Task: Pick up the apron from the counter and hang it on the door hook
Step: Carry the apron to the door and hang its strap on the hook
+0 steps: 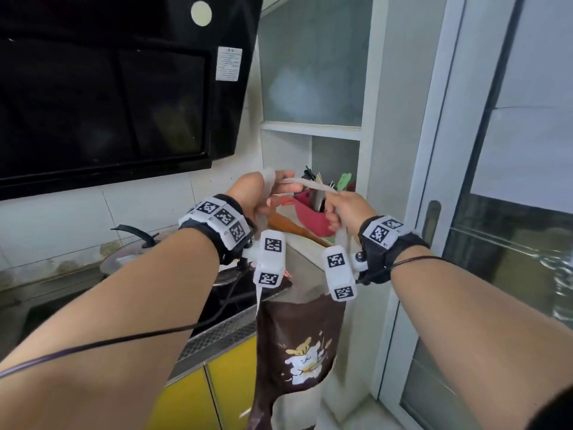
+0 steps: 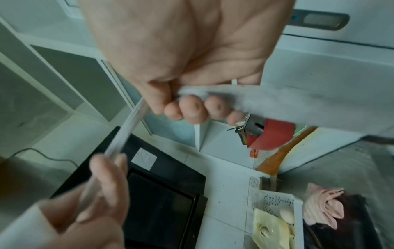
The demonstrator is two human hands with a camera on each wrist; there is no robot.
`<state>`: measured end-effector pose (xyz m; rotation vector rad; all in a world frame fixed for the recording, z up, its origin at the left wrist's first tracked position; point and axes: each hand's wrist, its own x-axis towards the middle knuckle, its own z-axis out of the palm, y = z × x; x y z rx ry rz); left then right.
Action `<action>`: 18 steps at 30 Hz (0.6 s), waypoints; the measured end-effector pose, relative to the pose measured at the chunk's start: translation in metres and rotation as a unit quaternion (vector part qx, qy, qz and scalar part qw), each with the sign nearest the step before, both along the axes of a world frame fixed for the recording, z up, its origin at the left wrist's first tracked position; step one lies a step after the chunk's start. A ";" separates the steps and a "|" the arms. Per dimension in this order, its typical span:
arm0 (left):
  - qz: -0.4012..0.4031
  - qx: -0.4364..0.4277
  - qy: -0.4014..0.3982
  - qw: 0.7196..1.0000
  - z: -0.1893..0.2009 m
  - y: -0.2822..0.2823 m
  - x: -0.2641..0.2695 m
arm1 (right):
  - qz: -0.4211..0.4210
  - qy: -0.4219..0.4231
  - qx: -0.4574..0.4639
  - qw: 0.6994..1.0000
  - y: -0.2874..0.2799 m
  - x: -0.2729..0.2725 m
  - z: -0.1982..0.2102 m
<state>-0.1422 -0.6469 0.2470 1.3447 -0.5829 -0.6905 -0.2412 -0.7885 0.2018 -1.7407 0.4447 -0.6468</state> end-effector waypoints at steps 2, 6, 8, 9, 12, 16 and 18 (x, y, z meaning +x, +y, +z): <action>0.005 0.031 -0.026 0.999 -0.009 -0.008 0.002 | -0.034 0.007 0.027 0.999 -0.010 -0.008 0.005; -0.028 0.045 -0.054 0.997 -0.021 -0.026 -0.002 | -0.108 0.019 0.035 0.993 -0.027 -0.032 0.015; -0.048 0.063 -0.077 0.994 -0.021 -0.035 -0.004 | -0.127 0.024 0.030 0.991 -0.035 -0.044 0.019; -0.061 0.075 -0.090 0.991 -0.022 -0.042 -0.005 | -0.137 0.025 0.035 0.990 -0.040 -0.053 0.022; -0.086 0.106 -0.118 0.984 -0.021 -0.058 -0.007 | -0.153 -0.007 0.087 0.984 -0.058 -0.077 0.026; -0.174 0.060 -0.054 0.981 -0.018 -0.081 -0.026 | -0.188 -0.055 0.142 0.970 -0.079 -0.111 0.034; -0.212 0.062 -0.077 0.972 -0.017 -0.093 -0.035 | -0.207 -0.073 0.149 0.964 -0.084 -0.128 0.038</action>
